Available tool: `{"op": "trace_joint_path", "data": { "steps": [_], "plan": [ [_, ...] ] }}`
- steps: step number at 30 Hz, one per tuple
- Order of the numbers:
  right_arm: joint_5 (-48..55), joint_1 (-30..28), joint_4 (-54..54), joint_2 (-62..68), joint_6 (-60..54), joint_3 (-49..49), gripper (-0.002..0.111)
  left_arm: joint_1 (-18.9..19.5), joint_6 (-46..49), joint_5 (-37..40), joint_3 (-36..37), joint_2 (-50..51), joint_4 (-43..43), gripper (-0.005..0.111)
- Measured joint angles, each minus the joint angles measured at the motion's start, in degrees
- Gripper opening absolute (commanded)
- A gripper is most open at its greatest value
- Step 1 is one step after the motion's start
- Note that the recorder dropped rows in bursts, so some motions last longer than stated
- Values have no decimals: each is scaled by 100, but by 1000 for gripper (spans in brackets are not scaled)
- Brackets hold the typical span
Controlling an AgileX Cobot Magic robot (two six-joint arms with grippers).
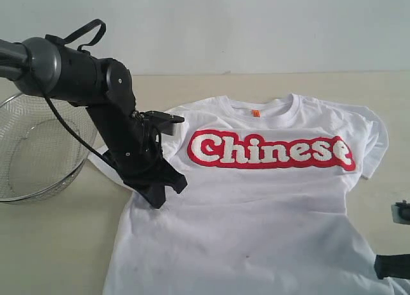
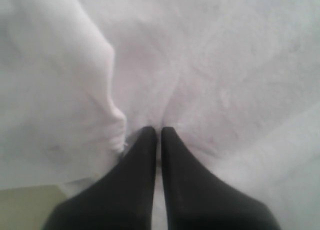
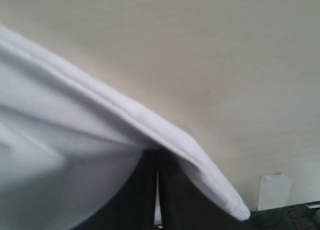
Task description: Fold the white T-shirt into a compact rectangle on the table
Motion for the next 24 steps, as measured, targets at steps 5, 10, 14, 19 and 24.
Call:
{"op": "trace_joint_path", "data": {
  "steps": [5,10,14,19,24],
  "plan": [
    [38,-358,-42,18,58,20,0,0,0,0,0,0,0,5],
    [26,-470,-126,-11,97,-31,0,0,0,0,0,0,0,5],
    [-425,-473,-281,-287,144,-188,0,0,0,0,0,0,-9,5],
    [-549,-482,367,-720,-562,-391,0,0,0,23,0,0,-14,5],
    [-602,-482,971,-811,-1129,-405,0,0,8,46,0,0,-14,5]
  ]
}}
